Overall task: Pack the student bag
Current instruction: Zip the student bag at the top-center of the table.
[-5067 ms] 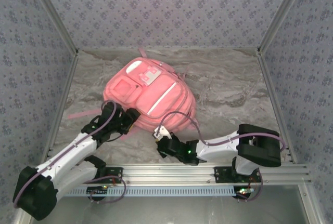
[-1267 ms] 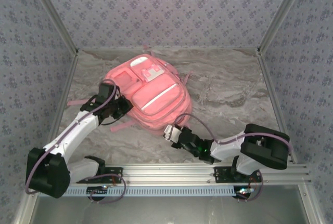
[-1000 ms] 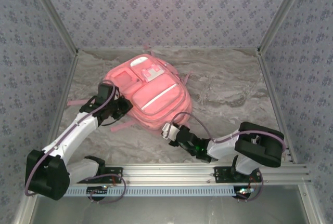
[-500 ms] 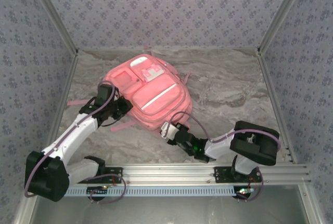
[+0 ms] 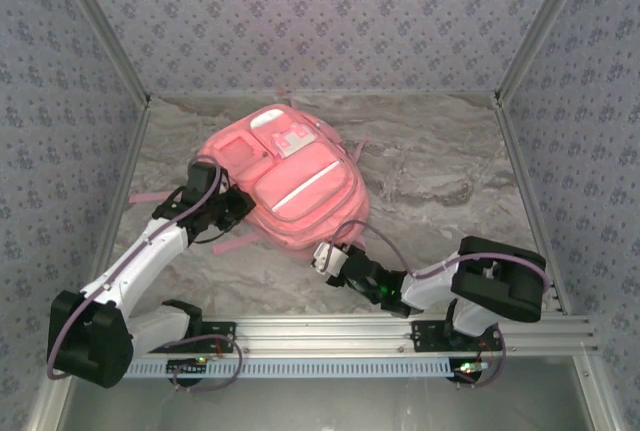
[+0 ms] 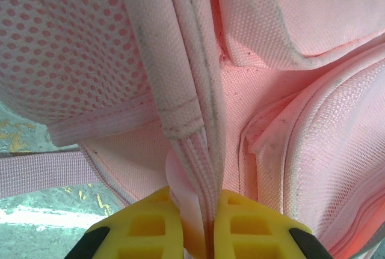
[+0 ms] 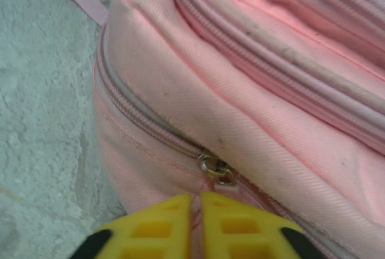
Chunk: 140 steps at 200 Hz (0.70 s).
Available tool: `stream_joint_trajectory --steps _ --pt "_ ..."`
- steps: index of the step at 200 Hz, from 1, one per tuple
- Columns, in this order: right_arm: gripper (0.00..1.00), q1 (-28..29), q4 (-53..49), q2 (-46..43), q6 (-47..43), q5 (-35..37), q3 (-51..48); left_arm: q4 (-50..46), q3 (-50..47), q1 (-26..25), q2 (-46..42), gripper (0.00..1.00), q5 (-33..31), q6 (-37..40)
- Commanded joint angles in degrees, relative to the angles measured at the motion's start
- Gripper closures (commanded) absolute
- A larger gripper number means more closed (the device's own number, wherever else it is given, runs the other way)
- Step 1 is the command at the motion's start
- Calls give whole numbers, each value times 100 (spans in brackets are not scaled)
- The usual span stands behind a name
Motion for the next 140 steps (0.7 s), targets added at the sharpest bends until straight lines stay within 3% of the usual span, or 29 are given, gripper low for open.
stream_joint_trajectory --steps 1,66,140 --pt "80 11 311 233 -97 187 76 440 39 4 -173 91 296 32" --pt "75 250 1768 366 -522 1446 -373 451 69 4 -217 90 290 -102" --pt "69 409 2803 1509 -815 1829 -3 527 68 4 -226 90 353 -287"
